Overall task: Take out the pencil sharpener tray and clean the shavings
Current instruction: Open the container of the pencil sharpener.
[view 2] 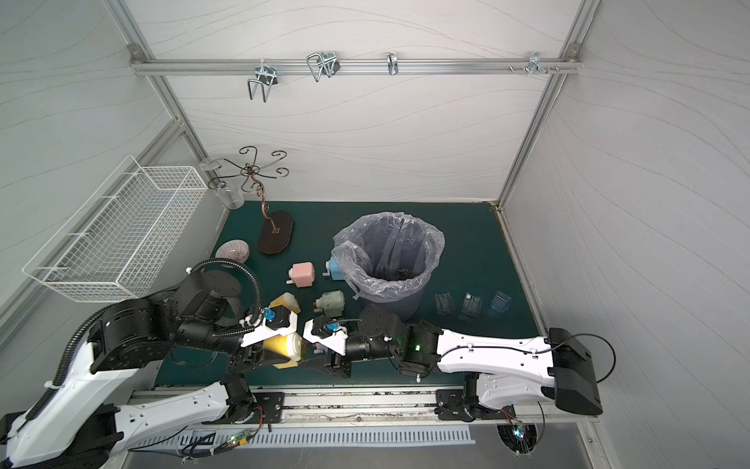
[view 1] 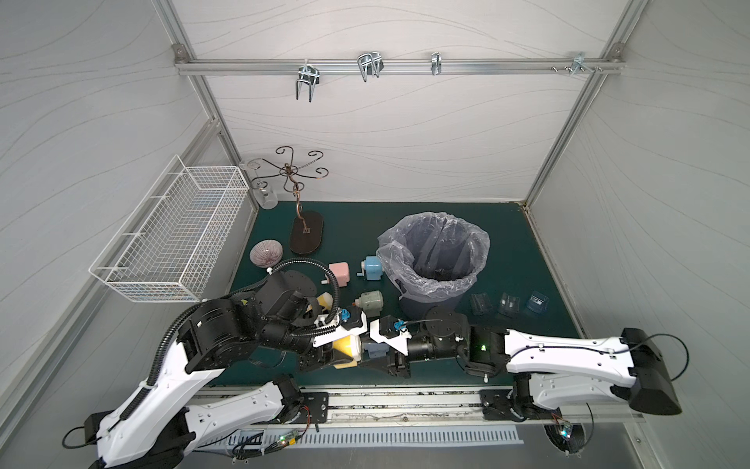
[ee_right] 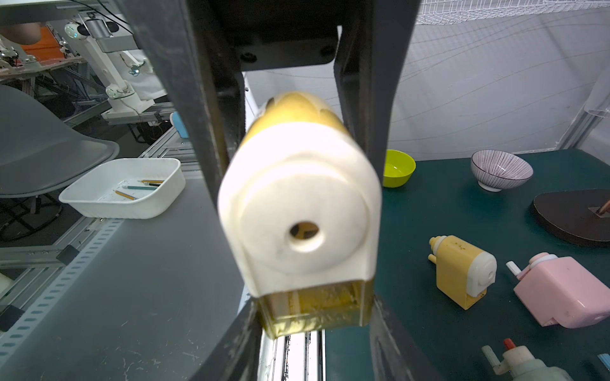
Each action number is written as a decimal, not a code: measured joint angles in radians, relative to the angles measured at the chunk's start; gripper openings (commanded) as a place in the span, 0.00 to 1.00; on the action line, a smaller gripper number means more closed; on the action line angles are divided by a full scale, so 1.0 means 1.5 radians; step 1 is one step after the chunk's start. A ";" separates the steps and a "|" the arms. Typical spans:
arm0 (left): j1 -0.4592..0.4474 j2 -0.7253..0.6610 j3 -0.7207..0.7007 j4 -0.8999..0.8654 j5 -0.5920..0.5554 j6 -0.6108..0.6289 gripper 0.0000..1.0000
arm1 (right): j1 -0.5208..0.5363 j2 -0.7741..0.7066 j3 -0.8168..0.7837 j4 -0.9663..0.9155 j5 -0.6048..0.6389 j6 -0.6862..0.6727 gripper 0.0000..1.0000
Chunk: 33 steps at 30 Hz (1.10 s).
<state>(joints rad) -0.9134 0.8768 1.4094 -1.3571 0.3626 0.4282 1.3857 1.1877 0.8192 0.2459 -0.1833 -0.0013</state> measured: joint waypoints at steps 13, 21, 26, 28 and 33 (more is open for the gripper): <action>0.001 0.001 -0.004 0.025 0.026 -0.001 0.00 | 0.000 -0.043 -0.010 -0.026 0.007 -0.001 0.00; -0.013 0.009 -0.011 0.037 0.028 -0.003 0.00 | -0.009 -0.069 -0.029 -0.036 0.000 0.005 0.00; -0.030 0.017 -0.016 0.039 0.012 -0.011 0.00 | -0.017 -0.075 -0.033 -0.049 -0.011 0.008 0.00; -0.035 0.018 -0.020 0.041 0.008 -0.014 0.00 | -0.018 -0.079 -0.037 -0.051 -0.012 0.008 0.00; -0.049 0.019 -0.027 0.050 -0.003 -0.024 0.00 | -0.020 -0.094 -0.043 -0.063 -0.012 0.008 0.00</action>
<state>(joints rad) -0.9871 0.9054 1.3689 -1.2823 0.3588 0.3920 1.3552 1.0466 0.7540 0.1509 -0.2020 0.0109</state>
